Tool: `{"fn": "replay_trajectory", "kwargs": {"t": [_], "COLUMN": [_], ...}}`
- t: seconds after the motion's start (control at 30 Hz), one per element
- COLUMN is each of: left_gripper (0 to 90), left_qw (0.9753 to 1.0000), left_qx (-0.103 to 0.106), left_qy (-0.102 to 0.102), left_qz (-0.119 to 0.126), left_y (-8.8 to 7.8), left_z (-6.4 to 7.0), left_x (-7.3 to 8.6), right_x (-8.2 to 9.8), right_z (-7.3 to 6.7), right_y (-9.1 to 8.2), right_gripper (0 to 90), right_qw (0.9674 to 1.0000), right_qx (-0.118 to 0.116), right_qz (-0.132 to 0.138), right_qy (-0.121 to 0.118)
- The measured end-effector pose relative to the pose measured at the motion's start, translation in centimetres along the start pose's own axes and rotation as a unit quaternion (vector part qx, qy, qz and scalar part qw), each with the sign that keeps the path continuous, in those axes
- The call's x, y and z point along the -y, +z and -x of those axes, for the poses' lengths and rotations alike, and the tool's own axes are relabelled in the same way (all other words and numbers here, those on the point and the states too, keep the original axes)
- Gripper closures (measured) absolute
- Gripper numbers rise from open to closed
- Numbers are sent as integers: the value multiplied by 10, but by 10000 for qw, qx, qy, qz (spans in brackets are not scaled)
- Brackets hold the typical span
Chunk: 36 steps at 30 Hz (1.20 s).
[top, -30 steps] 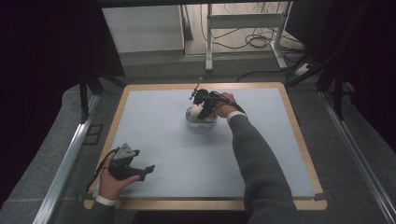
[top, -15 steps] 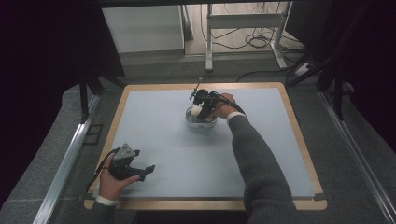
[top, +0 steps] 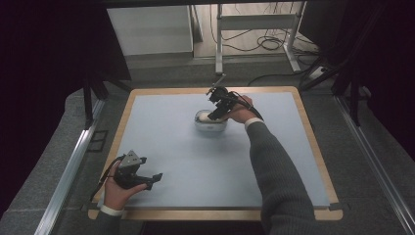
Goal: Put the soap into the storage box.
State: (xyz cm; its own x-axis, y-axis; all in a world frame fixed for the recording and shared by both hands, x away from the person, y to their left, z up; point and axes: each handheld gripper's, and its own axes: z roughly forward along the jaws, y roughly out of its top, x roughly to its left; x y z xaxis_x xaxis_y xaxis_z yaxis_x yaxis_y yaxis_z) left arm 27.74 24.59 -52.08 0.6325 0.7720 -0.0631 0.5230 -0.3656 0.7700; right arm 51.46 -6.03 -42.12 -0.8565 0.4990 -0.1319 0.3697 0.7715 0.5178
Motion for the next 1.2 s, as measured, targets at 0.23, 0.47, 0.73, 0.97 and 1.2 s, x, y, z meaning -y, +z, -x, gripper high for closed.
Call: {"fn": "replay_trajectory", "kwargs": {"t": [0.23,0.47,0.73,0.97,1.2], "left_gripper": [101,101,101,101,101], "left_qw": [10000,10000,10000,10000,9999], "left_qx": [-6,-34,-61,-77,-96], "left_qy": [23,23,-20,-14,21], "left_qz": [-40,-49,-6,-4,-18], "left_y": [1,1,-2,-1,0], "left_z": [0,0,0,1,3], "left_x": [0,0,0,0,-1], "right_x": [19,45,93,140,185], "right_z": [-3,-5,-15,-23,-36], "right_y": [-17,-35,-54,-65,-71], "right_gripper": [361,349,344,326,320], "right_qw": [9995,9982,9941,9900,9841], "right_qx": [35,214,297,400,521], "right_qz": [259,434,840,1084,1261], "right_qy": [177,340,623,809,1137]}}
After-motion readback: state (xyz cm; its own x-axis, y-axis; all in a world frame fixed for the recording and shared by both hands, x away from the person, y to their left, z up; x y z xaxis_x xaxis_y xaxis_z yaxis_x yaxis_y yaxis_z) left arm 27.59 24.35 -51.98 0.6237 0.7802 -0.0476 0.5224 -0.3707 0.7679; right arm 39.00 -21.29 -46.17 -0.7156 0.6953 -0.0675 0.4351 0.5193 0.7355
